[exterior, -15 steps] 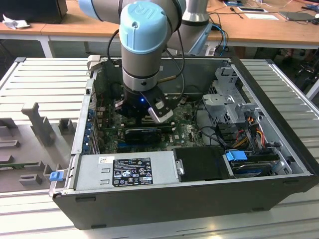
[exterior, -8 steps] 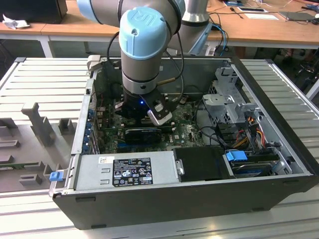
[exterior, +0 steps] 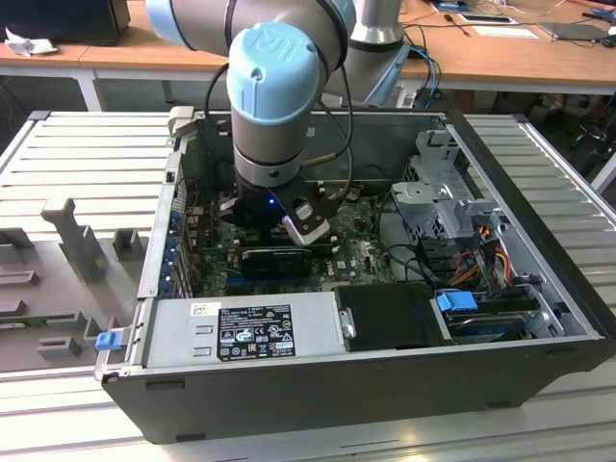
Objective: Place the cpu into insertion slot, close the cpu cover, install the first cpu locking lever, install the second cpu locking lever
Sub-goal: 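Install the second cpu locking lever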
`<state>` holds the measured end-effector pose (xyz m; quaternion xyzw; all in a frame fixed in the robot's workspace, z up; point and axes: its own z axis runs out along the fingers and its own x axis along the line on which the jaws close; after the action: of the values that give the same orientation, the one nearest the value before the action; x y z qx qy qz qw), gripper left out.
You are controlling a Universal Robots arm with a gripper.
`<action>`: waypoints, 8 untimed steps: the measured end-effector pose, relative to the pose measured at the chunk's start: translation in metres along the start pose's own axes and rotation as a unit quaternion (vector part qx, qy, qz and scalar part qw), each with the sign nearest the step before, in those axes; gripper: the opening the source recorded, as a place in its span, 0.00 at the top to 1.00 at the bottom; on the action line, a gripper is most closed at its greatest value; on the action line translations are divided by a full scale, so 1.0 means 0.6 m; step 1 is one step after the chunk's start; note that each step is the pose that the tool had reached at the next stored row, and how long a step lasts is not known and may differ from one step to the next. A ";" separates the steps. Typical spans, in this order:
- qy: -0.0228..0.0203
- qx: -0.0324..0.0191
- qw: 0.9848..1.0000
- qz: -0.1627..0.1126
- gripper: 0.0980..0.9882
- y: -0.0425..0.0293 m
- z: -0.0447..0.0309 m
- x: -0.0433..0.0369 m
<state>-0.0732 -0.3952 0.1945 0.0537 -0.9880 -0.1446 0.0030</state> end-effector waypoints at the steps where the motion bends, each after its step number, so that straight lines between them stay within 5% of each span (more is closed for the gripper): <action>1: 0.000 0.000 1.000 0.000 0.99 0.000 0.000 0.000; 8: 0.000 0.000 1.000 0.000 0.99 0.010 -0.032 0.000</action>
<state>-0.0733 -0.3951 0.2148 0.0537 -0.9880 -0.1449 0.0031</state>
